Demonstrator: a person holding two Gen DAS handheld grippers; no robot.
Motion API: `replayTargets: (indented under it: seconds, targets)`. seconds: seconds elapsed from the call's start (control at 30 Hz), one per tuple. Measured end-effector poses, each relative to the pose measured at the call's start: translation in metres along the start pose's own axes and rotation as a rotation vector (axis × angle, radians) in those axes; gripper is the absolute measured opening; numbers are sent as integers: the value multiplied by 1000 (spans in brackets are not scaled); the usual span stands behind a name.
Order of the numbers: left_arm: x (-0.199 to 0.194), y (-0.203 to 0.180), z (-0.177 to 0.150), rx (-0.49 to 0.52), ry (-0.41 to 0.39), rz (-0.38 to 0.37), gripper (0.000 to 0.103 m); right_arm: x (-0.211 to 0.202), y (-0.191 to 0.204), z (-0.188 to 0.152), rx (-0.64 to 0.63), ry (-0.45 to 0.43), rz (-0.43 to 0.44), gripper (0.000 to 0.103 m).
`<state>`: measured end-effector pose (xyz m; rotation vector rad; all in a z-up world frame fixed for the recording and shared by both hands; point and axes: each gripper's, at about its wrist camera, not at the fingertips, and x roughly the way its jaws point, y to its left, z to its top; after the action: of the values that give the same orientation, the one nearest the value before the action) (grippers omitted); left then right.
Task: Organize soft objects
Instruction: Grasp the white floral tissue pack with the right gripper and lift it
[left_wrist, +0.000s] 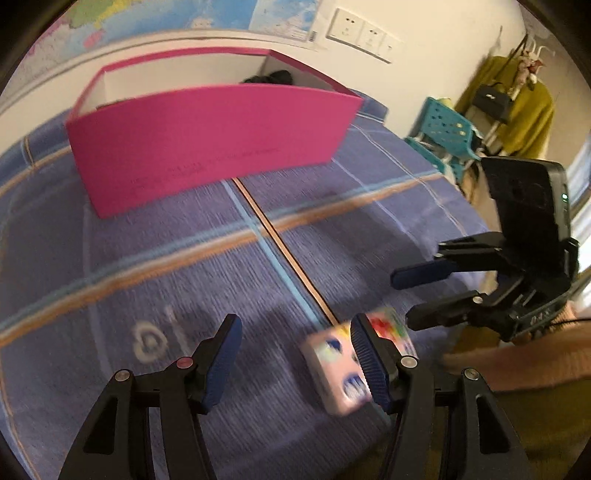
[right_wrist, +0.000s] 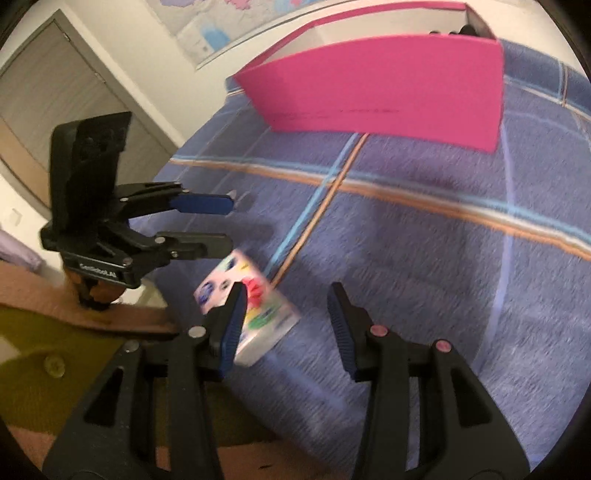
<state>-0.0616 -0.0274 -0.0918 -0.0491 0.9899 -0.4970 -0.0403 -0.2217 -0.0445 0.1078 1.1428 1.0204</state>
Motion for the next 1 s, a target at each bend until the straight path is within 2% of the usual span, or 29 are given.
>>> replayTargets:
  seconds: [0.13, 0.37, 0.43, 0.6, 0.73, 1.0]
  targets:
    - [2, -5, -14, 12, 46, -13, 48, 7, 10, -7, -20, 33, 20, 47]
    - [5, -13, -22, 13, 66, -99, 38, 18, 15, -9, -9, 55, 65, 47]
    - [7, -17, -23, 18, 74, -118, 37, 22, 17, -10, -11, 62, 66, 46]
    - [10, -19, -13, 20, 59, -102, 37, 23, 14, -8, -5, 49, 54, 43]
    - [17, -17, 1, 24, 33, -65, 37, 19, 8, 1, 10, 6, 26, 43]
    - [40, 0, 37, -35, 0, -48, 37, 16, -19, 28, 68, -87, -29, 43]
